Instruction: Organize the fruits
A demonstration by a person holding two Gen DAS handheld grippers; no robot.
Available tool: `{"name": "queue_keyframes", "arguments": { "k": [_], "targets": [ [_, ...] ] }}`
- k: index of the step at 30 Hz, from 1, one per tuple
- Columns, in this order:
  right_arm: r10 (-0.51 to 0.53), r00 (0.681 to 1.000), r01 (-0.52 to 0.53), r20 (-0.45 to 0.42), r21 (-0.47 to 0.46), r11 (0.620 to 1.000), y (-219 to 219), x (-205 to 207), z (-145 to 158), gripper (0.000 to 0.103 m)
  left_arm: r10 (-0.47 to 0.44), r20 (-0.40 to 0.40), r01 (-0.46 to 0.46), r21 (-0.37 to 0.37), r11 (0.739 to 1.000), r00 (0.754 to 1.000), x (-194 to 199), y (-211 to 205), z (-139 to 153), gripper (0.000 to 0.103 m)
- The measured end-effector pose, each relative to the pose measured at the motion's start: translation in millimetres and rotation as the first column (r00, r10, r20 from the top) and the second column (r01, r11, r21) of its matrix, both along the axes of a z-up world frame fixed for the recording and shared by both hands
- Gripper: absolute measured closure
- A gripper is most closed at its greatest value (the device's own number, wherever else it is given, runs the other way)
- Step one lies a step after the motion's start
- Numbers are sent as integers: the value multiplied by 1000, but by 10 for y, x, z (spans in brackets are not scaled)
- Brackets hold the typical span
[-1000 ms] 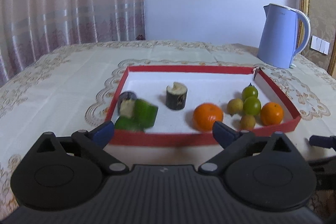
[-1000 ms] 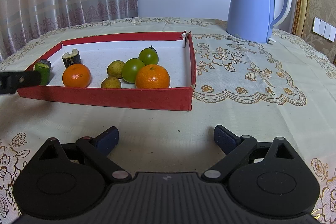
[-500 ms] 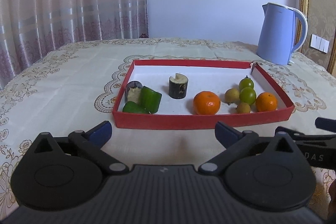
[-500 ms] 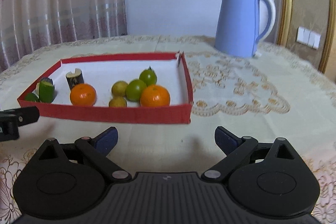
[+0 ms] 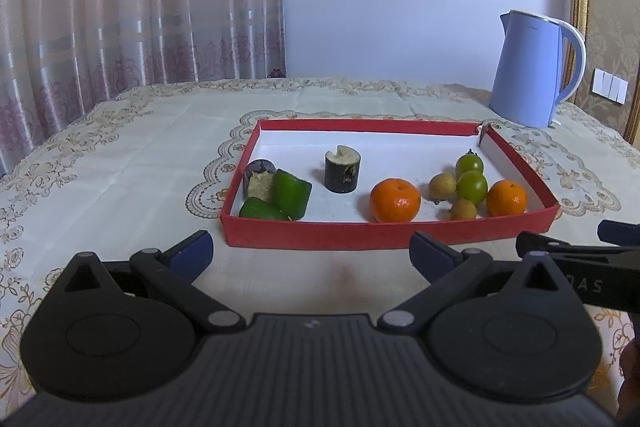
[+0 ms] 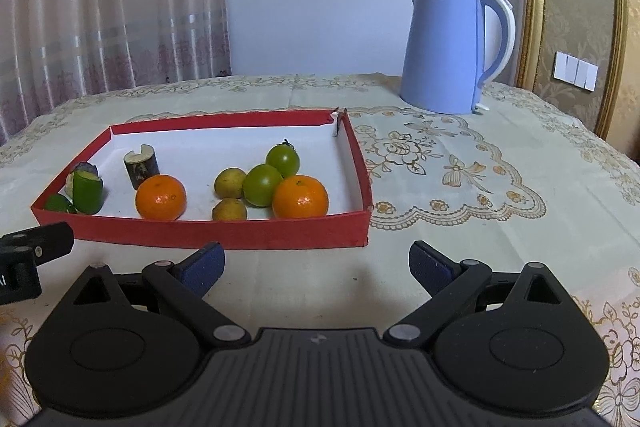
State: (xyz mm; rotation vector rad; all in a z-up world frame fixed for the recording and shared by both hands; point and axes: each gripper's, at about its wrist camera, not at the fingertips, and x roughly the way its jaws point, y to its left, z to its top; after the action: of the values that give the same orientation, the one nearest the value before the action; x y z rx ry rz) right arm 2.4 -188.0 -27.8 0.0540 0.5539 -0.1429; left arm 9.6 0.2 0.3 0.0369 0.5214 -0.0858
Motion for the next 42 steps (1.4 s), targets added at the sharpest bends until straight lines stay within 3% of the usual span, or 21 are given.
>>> {"name": "queue_keyframes", "arguments": {
  "k": [24,42],
  "targets": [
    [22,1000,-22,4,-18,1000,100,25,32,4,31,33,-33,64,997,999,-80,-34,71,0],
    [29,1000,-29,3,-19,999,135,51,45,4,19,25,-21,61,998,999,-79,-14,88,0]
  ]
}}
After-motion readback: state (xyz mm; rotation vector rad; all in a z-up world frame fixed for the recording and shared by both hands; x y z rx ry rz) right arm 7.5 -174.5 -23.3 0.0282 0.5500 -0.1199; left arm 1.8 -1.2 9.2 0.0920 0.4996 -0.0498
